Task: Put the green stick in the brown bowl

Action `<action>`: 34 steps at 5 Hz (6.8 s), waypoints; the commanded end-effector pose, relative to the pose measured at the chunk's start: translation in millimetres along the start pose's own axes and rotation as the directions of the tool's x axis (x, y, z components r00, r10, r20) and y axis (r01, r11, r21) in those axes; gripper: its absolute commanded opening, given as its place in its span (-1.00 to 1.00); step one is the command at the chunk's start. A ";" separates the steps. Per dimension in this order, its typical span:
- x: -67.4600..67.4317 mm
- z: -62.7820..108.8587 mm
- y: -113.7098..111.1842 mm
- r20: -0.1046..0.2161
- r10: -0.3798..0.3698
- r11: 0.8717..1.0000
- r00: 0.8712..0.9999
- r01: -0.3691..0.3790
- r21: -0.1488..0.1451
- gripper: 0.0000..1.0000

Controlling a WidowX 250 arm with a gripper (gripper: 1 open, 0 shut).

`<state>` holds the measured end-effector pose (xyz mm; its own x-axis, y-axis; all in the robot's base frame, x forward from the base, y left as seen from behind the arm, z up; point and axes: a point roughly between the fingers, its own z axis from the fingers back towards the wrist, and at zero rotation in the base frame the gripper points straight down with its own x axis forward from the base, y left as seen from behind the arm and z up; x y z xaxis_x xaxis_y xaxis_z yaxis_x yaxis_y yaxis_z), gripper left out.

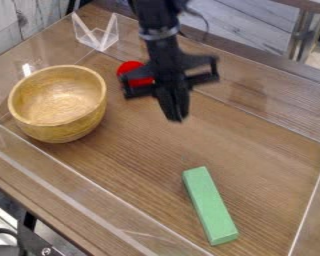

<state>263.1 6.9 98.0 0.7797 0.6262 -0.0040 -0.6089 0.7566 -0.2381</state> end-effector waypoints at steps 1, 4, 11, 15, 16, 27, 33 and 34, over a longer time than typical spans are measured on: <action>-10.1 4.1 -4.9 0.037 -0.042 0.999 0.998 0.043 -0.026 -1.00; -36.2 -2.5 -8.2 0.052 0.031 0.999 0.998 -0.030 -0.029 -1.00; -8.5 0.0 -1.1 0.128 0.021 0.998 0.992 -0.014 -0.054 -1.00; -76.3 -71.2 -14.0 0.089 0.233 0.973 0.968 -0.231 -0.028 1.00; -93.3 -80.7 -23.3 0.082 0.229 0.973 0.970 -0.229 -0.011 1.00; -66.0 -74.5 -26.8 -0.080 0.304 0.952 0.949 -0.306 -0.010 1.00; -97.4 -77.8 -46.4 -0.131 0.073 0.997 0.989 -0.076 -0.018 -1.00; -93.6 -59.7 -49.1 -0.133 0.044 0.999 0.990 -0.046 -0.014 -1.00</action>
<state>218.7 -98.7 39.6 0.7583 0.6282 -0.1740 -0.6519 0.7292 -0.2082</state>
